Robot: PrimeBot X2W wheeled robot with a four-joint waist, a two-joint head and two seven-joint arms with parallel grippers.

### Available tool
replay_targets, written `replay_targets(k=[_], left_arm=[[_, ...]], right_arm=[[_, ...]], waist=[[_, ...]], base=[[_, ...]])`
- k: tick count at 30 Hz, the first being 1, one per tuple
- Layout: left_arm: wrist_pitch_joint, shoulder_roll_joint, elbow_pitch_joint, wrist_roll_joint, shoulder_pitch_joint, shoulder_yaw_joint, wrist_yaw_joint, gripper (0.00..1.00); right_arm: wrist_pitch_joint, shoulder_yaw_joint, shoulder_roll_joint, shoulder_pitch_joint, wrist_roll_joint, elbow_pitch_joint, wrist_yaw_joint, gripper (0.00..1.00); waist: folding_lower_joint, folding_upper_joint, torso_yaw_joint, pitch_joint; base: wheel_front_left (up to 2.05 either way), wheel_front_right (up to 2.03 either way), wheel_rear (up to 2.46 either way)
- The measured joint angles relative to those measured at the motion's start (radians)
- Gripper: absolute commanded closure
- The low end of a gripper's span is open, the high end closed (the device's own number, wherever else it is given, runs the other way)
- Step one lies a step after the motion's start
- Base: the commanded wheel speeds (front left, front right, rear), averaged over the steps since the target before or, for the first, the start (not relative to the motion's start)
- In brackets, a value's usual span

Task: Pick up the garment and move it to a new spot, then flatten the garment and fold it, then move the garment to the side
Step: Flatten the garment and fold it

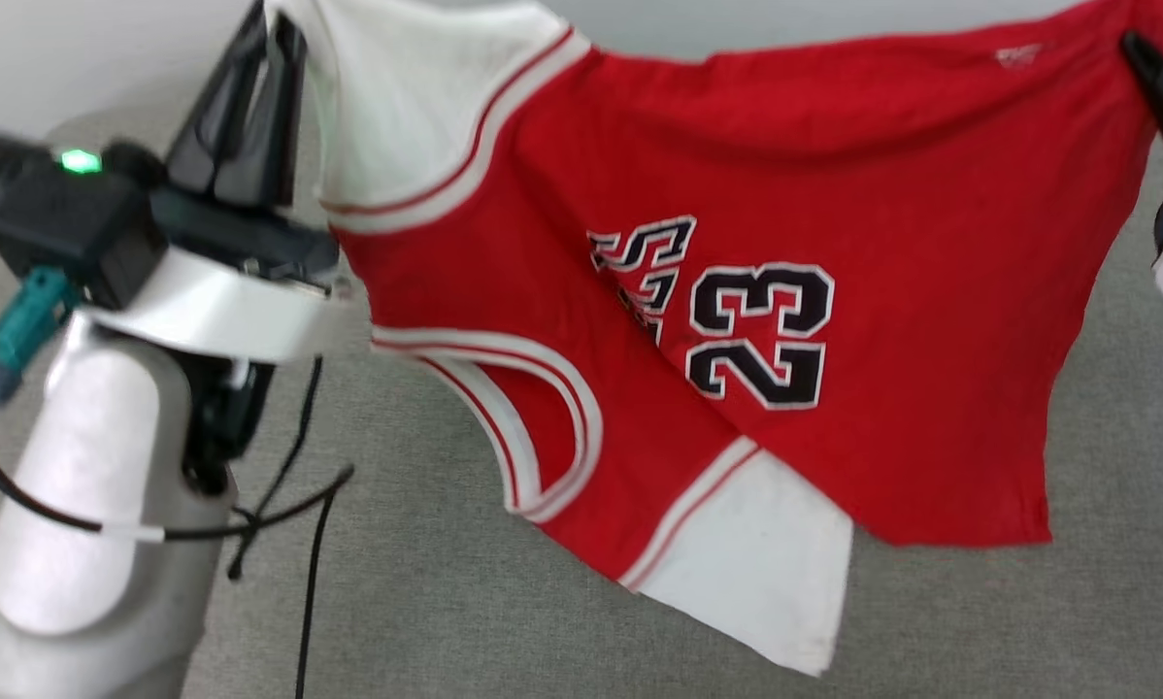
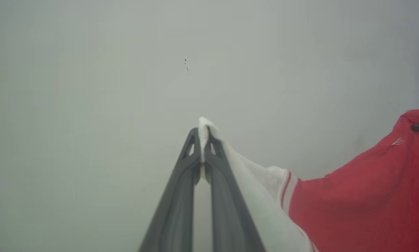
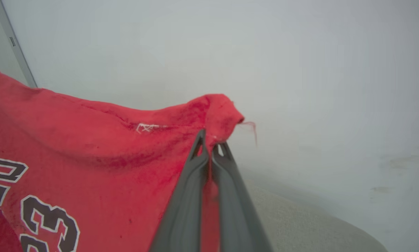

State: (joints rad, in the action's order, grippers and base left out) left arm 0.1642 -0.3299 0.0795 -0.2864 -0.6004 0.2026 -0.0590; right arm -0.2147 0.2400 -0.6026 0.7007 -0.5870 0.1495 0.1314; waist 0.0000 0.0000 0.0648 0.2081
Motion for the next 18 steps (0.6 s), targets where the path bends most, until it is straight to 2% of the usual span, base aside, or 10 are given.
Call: replay_targets(k=[7,8,18], left_arm=[[-0.028,-0.014,-0.08,0.011,-0.265,0.022,-0.031,1.0],[-0.035,-0.029,-0.127,0.02,-0.392,0.034,-0.044,1.0],[-0.046,-0.064,-0.319,0.027,-0.841,0.082,-0.065,1.0]], right_arm=[[-0.05,-0.043,0.04,0.128,0.054,-0.036,0.0,1.0],[-0.055,-0.059,0.046,0.228,0.072,-0.022,0.0,1.0],[-0.018,-0.052,0.077,0.626,0.158,0.159,0.0,1.0]], waist=[[0.0,0.0,-0.023,0.07],[0.0,0.0,-0.033,0.108],[0.0001,0.0,-0.059,0.245]], base=[[0.0,0.0,0.0],[0.0,0.0,0.0],[0.0,0.0,0.0]])
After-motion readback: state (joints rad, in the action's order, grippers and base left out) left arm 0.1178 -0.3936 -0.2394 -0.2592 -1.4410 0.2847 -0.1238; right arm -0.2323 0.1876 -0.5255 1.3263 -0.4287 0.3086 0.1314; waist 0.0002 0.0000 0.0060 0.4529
